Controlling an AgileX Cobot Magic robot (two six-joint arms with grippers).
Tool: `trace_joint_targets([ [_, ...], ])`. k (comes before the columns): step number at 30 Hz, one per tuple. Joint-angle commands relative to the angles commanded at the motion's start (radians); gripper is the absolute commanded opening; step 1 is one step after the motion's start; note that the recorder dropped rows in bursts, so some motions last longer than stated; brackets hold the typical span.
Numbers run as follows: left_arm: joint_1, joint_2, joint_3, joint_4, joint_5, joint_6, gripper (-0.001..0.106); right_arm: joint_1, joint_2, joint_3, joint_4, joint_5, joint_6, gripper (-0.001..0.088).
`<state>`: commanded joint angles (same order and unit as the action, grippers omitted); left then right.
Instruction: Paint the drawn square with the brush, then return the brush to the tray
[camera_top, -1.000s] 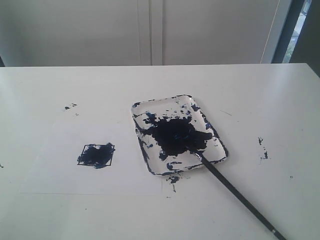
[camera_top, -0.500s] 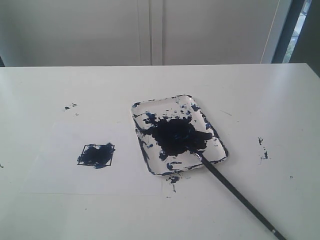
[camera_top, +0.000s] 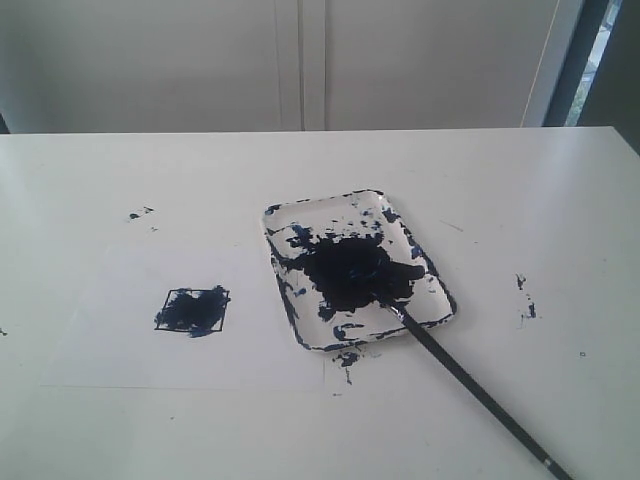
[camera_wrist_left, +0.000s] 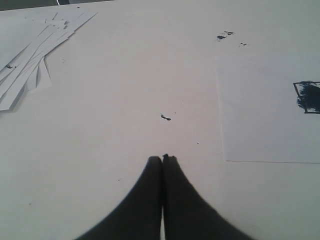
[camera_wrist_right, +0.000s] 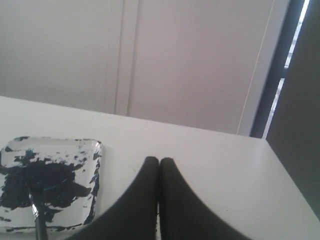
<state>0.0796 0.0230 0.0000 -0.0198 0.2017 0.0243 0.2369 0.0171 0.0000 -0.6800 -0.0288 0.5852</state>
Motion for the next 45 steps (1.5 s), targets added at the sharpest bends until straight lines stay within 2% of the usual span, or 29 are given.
trace_joint_targets([
  [6,0.000,0.000,0.000,0.000,0.000,0.000,0.000,-0.115,-0.006,0.000,-0.011,-0.005,-0.007,0.0000],
  [9,0.000,0.000,0.000,0.000,0.000,0.000,0.000,-0.154,-0.006,0.000,-0.013,-0.001,-0.007,0.0000],
  [23,0.000,0.000,0.000,0.000,0.000,0.000,0.000,-0.136,-0.006,0.000,-0.016,-0.021,-0.007,0.0000],
  [27,0.000,0.000,0.000,0.000,0.000,0.000,0.000,-0.136,-0.017,0.000,-0.016,-0.011,-0.074,0.0000],
  [30,0.000,0.000,0.000,0.000,0.000,0.000,0.000,-0.136,-0.017,0.000,-0.009,0.058,-0.143,0.0000],
  [31,0.000,0.000,0.000,0.000,0.000,0.000,0.000,-0.136,-0.017,0.000,0.012,0.092,-0.181,0.0000],
  [33,0.000,0.000,0.000,0.000,0.000,0.000,0.000,-0.136,-0.017,0.000,0.213,0.151,-0.421,0.0000],
  [34,0.000,0.000,0.000,0.000,0.000,0.000,0.000,-0.136,-0.017,0.000,0.438,0.145,-0.644,0.0000],
  [35,0.000,0.000,0.000,0.000,0.000,0.000,0.000,-0.136,-0.017,0.000,0.563,0.146,-0.772,0.0000],
  [36,0.000,0.000,0.000,0.000,0.000,0.002,0.000,-0.136,-0.017,0.000,0.762,0.152,-0.961,0.0000],
  [37,0.000,0.000,0.000,0.000,0.000,0.002,0.000,-0.136,-0.017,0.000,0.821,0.162,-1.021,0.0000],
  [42,0.000,0.000,0.000,0.000,0.000,0.002,0.000,-0.136,-0.017,0.000,0.816,0.216,-0.944,0.0000],
  [45,0.000,0.000,0.000,0.000,0.000,0.002,0.000,-0.136,-0.017,0.000,0.702,0.270,-0.763,0.0000],
])
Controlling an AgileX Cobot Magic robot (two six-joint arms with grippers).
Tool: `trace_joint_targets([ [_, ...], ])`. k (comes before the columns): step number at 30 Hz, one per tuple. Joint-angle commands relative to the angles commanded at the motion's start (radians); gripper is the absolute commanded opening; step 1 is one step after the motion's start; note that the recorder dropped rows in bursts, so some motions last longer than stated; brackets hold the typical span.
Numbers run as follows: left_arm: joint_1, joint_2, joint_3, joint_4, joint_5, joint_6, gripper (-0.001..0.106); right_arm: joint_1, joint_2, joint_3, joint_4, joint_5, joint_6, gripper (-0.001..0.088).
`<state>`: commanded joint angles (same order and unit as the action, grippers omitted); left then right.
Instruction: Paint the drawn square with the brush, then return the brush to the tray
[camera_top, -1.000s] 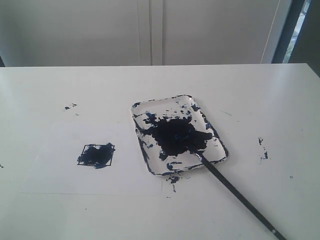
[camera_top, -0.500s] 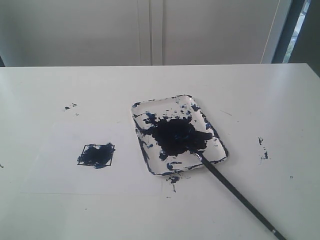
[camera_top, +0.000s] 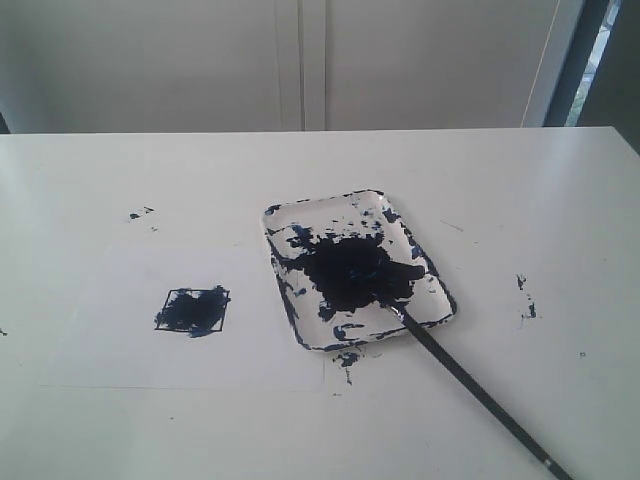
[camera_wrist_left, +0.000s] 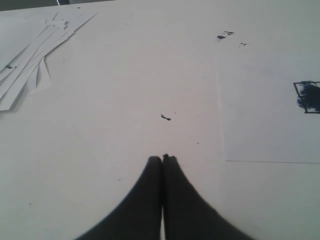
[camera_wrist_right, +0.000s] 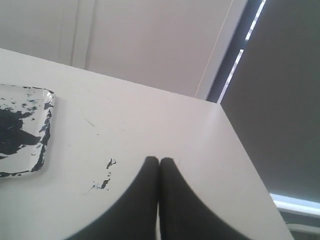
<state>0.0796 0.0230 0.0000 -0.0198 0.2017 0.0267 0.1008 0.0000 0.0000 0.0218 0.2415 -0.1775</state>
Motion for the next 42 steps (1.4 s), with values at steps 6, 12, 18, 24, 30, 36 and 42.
trace_joint_targets([
  [6,0.000,0.000,0.000,0.000,0.000,0.000,0.000,0.000,0.000,0.000,0.026,0.028,0.051,0.0000],
  [12,0.000,0.000,0.000,0.000,0.000,0.000,0.000,0.000,0.000,0.000,0.097,0.028,0.072,0.0000],
  [18,0.000,0.000,0.000,0.000,0.000,0.000,0.000,0.000,0.000,0.000,0.097,0.028,0.072,0.0000],
  [24,0.000,0.000,0.000,0.000,0.000,0.000,0.000,0.000,0.000,0.000,0.097,0.028,0.072,0.0000],
  [30,0.000,0.000,0.000,0.000,0.000,0.000,0.000,-0.004,0.000,0.000,0.097,0.028,0.072,0.0000],
  [36,0.000,0.000,0.000,0.000,0.000,0.000,0.000,-0.017,0.000,0.000,0.097,0.028,0.072,0.0000],
  [42,0.000,0.000,0.000,0.000,0.000,0.000,0.000,-0.046,0.000,0.000,0.097,0.028,0.072,0.0000],
])
